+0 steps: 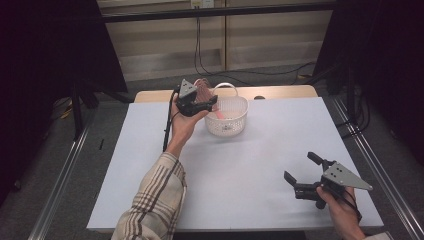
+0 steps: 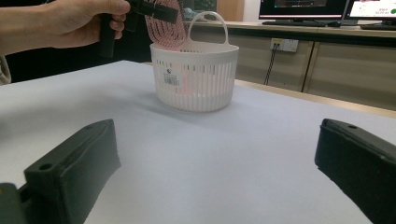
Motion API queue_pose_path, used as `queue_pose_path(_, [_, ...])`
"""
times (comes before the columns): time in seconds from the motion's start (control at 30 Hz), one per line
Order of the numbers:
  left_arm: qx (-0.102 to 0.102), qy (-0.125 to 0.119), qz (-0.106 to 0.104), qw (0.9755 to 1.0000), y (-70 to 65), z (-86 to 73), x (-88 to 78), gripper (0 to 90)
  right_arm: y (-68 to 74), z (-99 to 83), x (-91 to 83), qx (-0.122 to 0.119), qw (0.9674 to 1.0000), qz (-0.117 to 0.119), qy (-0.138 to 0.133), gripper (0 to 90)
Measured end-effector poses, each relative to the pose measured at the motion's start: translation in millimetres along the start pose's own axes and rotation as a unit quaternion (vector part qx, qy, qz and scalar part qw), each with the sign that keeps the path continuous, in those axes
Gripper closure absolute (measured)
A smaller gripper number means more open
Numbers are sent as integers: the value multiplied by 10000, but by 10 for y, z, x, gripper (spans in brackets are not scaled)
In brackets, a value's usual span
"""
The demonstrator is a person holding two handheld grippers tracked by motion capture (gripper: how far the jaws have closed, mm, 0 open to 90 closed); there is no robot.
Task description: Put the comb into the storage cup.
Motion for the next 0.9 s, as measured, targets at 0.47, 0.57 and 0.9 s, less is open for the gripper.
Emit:
queue_pose_path(0.47, [196, 106, 61, 9997, 19, -80, 46, 405, -5, -12, 3, -4, 10000, 2, 43, 0])
queue_pose_path(0.57, [229, 107, 30, 9997, 4, -80, 52, 415, -8, -13, 5, -9, 10000, -2, 41, 0])
queue_pose_path(0.9, [120, 124, 181, 9997, 77, -119, 71, 377, -1, -16, 2, -14, 10000, 21, 54, 0])
Point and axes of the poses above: each handheld gripper's, and its own axes: x roughly forward along the jaws, z roughly out of its top, y roughly to its left, the point moved 7 cm from there along x, roughly forward along the jaws, and after that the axes turned 12 degrees about z, right-handed, at the moved point
